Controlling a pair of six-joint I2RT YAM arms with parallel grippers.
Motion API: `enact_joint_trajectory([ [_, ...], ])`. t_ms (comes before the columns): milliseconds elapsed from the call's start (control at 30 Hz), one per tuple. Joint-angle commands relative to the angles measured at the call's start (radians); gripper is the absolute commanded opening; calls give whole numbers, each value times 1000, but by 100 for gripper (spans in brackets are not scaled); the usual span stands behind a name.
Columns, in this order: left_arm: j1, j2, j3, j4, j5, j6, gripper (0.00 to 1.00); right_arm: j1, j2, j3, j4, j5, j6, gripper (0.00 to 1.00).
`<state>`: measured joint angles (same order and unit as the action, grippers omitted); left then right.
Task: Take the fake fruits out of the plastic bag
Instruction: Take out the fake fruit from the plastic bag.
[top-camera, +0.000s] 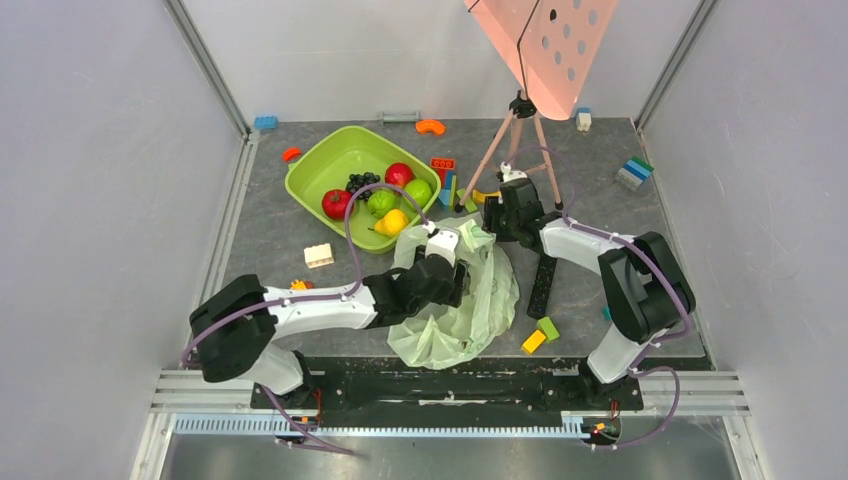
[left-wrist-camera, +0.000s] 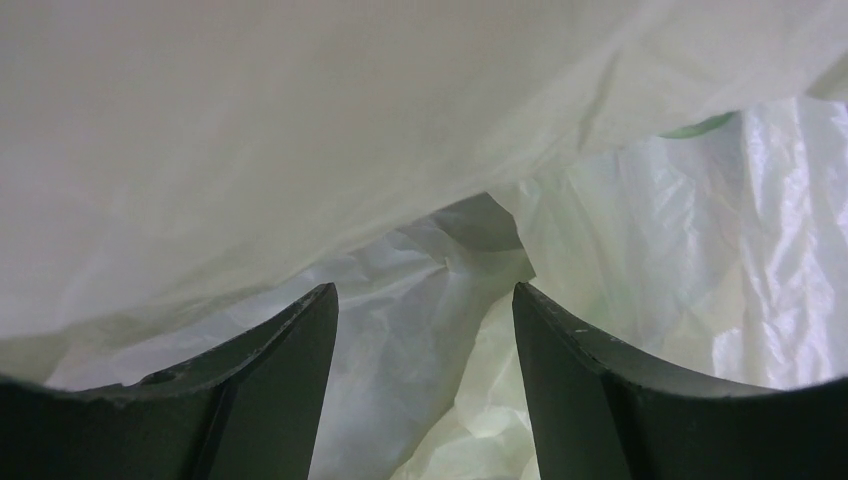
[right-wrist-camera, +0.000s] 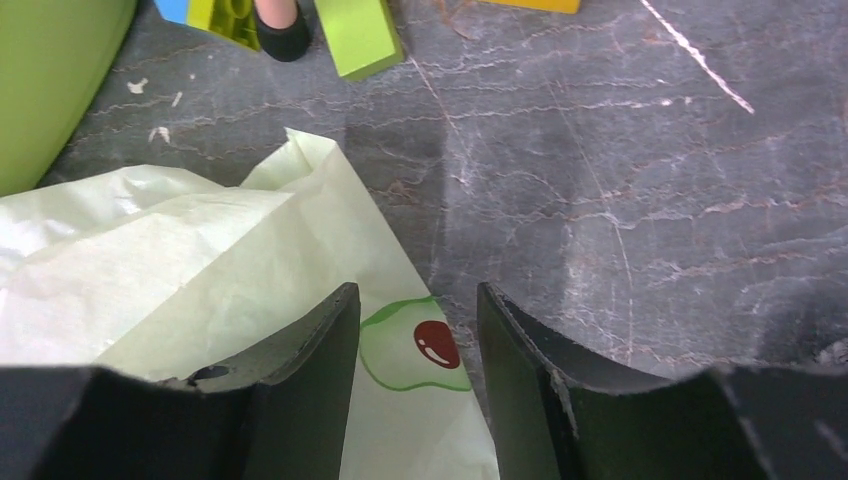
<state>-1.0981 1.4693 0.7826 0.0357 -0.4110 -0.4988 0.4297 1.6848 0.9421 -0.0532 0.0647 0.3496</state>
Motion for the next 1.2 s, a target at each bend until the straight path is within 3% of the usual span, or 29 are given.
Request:
enact_joint_trajectory([
  [0, 31, 41, -11, 94, 11, 67, 72, -2, -13, 1, 46, -61, 8, 49],
  [500, 35, 170, 29, 162, 52, 83, 70, 25, -14, -90, 93, -195, 27, 45],
  [1167, 36, 217, 71, 179, 34, 109, 87, 73, -47, -158, 160, -411, 79, 42],
])
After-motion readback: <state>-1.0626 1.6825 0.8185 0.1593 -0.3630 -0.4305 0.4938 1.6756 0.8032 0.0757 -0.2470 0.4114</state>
